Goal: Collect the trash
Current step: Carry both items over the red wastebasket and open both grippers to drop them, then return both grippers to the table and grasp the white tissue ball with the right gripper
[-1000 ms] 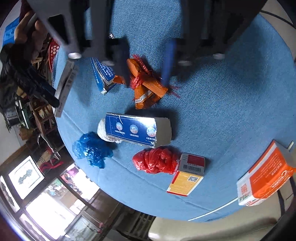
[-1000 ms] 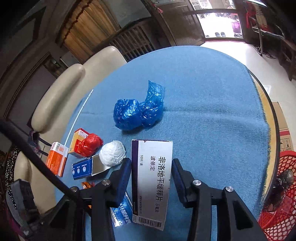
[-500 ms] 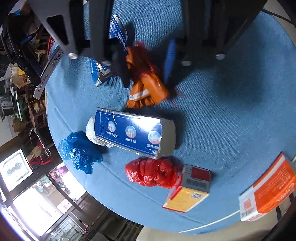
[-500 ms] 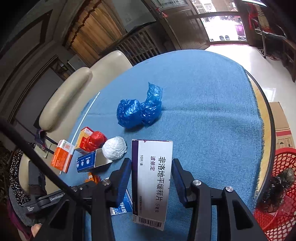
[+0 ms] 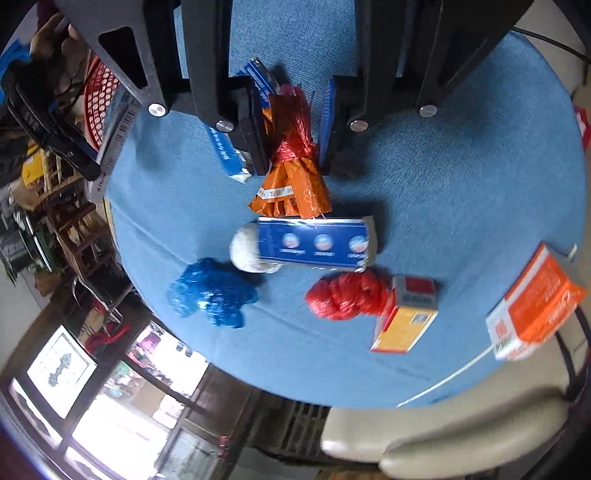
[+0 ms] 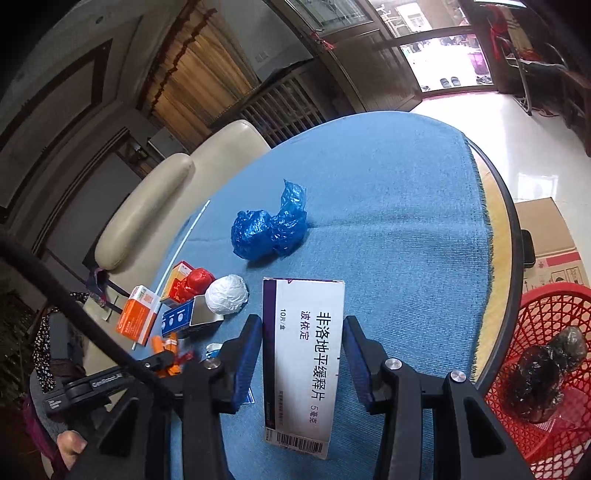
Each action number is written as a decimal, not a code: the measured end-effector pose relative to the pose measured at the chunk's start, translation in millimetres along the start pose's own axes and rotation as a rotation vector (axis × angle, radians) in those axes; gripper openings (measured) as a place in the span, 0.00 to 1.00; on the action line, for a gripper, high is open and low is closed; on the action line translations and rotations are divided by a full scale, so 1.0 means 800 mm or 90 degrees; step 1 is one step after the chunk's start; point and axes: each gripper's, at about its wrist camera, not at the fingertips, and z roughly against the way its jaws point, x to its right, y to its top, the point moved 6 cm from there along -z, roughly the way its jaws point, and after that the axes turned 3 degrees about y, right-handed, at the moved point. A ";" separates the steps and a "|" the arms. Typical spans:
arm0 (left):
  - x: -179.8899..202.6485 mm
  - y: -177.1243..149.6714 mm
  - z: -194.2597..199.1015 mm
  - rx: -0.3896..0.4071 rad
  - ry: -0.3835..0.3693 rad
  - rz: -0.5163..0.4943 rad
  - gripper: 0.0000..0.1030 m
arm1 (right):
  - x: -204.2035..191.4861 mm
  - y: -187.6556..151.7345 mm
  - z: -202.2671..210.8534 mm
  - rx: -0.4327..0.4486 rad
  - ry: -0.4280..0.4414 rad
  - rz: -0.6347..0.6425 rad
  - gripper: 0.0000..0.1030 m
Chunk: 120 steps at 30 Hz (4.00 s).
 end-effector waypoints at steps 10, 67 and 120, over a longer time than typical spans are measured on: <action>0.068 -0.015 0.023 0.047 0.012 -0.152 0.27 | 0.009 -0.006 0.019 0.012 0.013 0.001 0.46; 0.379 -0.082 0.000 -0.025 -0.166 -0.483 0.27 | 0.184 -0.032 0.221 0.168 -0.233 -0.134 0.47; 0.032 0.002 0.045 0.078 0.032 -0.141 0.66 | 0.104 -0.018 0.132 0.073 -0.249 -0.021 0.51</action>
